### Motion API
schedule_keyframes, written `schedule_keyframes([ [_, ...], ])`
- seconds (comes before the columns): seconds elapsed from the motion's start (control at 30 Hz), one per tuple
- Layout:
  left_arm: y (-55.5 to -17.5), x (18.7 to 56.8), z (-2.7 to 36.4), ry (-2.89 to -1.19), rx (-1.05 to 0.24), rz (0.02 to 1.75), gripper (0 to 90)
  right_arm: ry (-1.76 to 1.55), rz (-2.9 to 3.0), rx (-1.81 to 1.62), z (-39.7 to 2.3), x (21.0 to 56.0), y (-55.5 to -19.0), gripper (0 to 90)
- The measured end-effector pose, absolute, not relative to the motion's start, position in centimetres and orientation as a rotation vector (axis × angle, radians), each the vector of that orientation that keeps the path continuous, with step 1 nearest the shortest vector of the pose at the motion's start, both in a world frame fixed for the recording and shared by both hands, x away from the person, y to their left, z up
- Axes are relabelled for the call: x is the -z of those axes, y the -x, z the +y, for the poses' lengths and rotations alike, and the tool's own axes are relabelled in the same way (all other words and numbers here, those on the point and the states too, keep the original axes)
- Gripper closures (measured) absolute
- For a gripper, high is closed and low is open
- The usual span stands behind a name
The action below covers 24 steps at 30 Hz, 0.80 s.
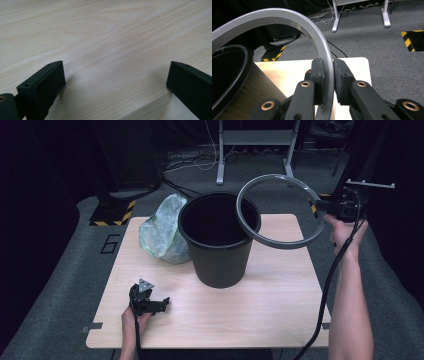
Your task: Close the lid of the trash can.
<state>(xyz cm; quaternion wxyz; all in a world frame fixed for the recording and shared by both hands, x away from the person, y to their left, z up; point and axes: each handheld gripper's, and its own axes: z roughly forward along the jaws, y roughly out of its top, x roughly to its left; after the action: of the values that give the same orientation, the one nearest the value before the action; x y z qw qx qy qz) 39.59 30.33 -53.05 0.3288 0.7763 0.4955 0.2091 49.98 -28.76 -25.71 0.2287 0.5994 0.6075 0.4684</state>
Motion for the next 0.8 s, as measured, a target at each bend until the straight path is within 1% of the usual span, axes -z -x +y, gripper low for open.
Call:
schedule_keyframes([
  [0.8,-39.6,53.0,30.3,-2.031,-0.547,1.297,1.8,-1.593,1.776,-1.311,-23.9,25.1,-52.0,79.2],
])
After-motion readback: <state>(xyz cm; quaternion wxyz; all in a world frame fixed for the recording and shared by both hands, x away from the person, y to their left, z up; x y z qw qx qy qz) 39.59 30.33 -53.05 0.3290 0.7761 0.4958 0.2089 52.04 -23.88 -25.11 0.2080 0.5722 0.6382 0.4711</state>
